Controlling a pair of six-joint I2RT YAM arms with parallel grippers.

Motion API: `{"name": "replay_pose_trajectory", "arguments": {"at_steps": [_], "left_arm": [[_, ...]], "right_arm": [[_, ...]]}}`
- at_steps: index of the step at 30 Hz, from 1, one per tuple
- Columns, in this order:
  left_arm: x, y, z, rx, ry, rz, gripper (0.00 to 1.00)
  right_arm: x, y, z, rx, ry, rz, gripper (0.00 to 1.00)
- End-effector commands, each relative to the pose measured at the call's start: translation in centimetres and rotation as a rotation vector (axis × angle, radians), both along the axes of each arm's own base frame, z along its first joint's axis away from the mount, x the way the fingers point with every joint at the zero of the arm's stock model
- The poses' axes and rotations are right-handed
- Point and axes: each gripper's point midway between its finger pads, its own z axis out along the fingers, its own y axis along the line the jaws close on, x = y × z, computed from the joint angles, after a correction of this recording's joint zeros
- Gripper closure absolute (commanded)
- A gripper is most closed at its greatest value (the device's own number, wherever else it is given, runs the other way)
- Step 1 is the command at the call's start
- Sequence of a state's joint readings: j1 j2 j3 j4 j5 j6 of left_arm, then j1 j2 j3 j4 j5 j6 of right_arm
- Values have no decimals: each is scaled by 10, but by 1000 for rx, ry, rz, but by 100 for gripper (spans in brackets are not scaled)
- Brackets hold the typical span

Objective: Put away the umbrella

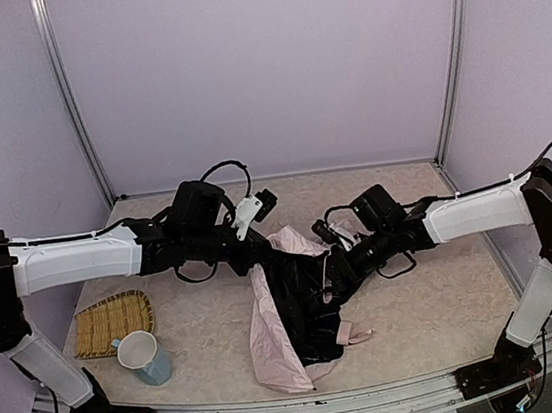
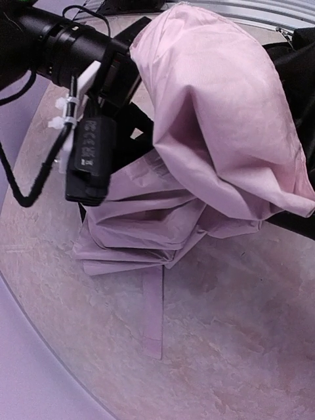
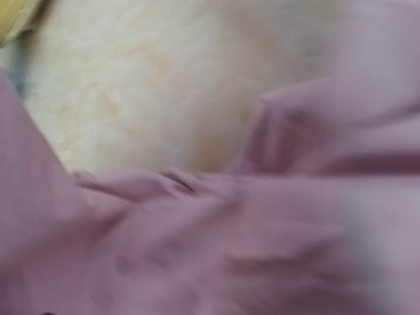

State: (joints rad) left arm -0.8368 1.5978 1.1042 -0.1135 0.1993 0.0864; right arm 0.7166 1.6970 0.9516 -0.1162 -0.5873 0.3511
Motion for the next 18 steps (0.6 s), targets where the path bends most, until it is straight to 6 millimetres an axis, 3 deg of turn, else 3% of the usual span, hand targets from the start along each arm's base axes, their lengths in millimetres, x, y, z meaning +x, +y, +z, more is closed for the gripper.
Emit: {"name": "replay_pose_trajectory", "arguments": {"at_steps": [1,6,7,9,11,13,14,16,18], "left_arm": [[-2,-8,12,-44,27,-32,100],[-1,-7,16,-48,32,-21,100],[-1,-7,16,-48,32,-19,100],[0,-7,15,-46,34,-15,100],[1,-8,12,-43,44,-14,100],[3,-8,9,-39,54,-10,100],[4,-9,8,-38,59,-10,100],[4,-10,5,-34,67,-11,100],[5,-9,1,-27,75,-8,100]], "right_arm": [[10,-50,6,-237,-98,-129,0],[37,-98,51,-446,-324,-313,1],[38,-98,66,-463,-408,-313,3],[23,-75,103,-443,-597,-238,4],[-7,-41,128,-406,-764,-100,5],[-51,0,135,-354,-881,100,6],[-87,25,130,-332,-932,238,5],[-139,57,108,-346,-997,487,3],[-176,74,78,-409,-979,679,1]]}}
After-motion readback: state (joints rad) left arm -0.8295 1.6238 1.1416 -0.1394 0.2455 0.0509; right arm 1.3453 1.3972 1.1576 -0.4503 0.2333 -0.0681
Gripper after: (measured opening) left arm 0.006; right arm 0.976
